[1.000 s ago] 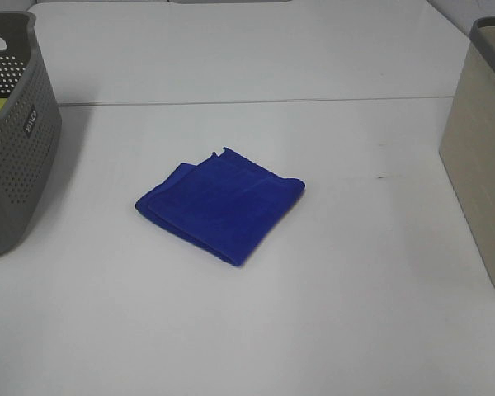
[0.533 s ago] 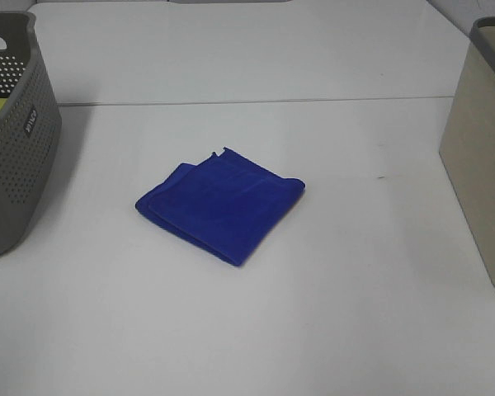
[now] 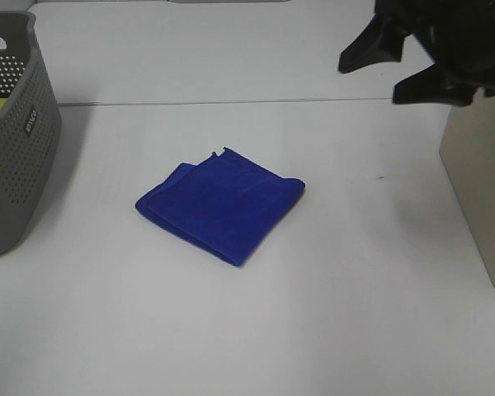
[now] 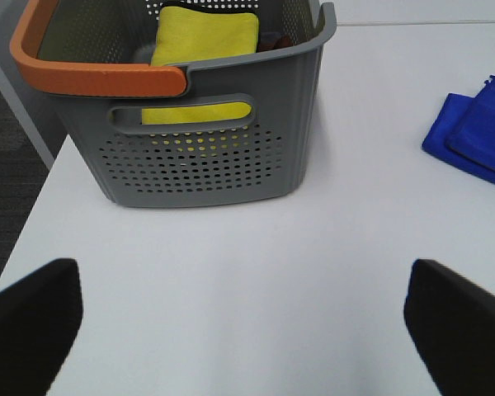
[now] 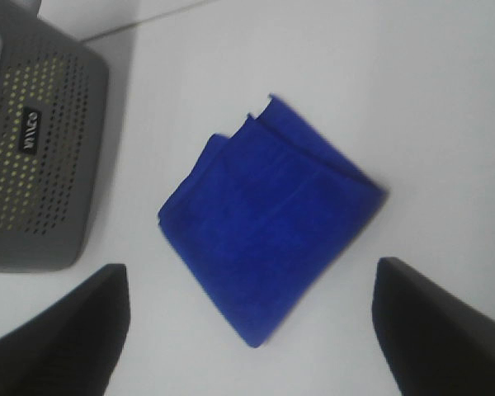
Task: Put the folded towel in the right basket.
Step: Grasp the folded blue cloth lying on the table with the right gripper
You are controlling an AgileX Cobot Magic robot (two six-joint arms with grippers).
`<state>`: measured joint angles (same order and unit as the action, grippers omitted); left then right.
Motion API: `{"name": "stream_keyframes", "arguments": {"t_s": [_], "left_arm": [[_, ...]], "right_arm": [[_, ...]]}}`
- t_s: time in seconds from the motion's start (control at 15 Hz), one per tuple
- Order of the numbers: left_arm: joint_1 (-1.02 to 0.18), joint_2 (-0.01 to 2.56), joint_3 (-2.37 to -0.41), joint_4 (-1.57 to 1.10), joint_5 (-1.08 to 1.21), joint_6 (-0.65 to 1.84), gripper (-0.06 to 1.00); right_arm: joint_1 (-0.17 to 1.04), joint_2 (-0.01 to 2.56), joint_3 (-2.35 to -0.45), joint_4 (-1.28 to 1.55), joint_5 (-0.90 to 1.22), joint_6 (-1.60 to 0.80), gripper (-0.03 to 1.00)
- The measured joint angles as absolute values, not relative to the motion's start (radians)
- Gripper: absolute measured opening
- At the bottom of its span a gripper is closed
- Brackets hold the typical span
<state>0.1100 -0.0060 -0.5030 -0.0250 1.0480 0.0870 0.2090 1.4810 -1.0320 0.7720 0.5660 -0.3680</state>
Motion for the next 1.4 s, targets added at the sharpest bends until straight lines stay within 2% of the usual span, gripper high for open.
{"name": "stream_keyframes", "arguments": {"t_s": [0.2,0.33,0.8,1.13,1.4], "left_arm": [[0.11,-0.006,-0.503,-0.025,1.048,0.087,0.99],[0.11,-0.006,-0.503,-0.025,1.048,0.087,0.99],[0.11,-0.006,-0.503,-0.025,1.048,0.087,0.99],[0.11,-0.006,-0.503,-0.025,1.048,0.087,0.99],[0.11,-0.006,-0.503,-0.025,1.048,0.087,0.99]], "right_arm": [[0.209,1.648,-1.032,1.096,0.663,-0.648,0.78],[0.209,1.747,-1.033,1.194,0.705,-0.718,0.78],[0.209,2.02,-1.035,1.284,0.725,-0.731,0.76],[0.244,2.088,-1.037,1.34,0.699,-0.731,0.76],[0.303,2.108,-1.037,1.354,0.601,-0.731,0.76]]}}
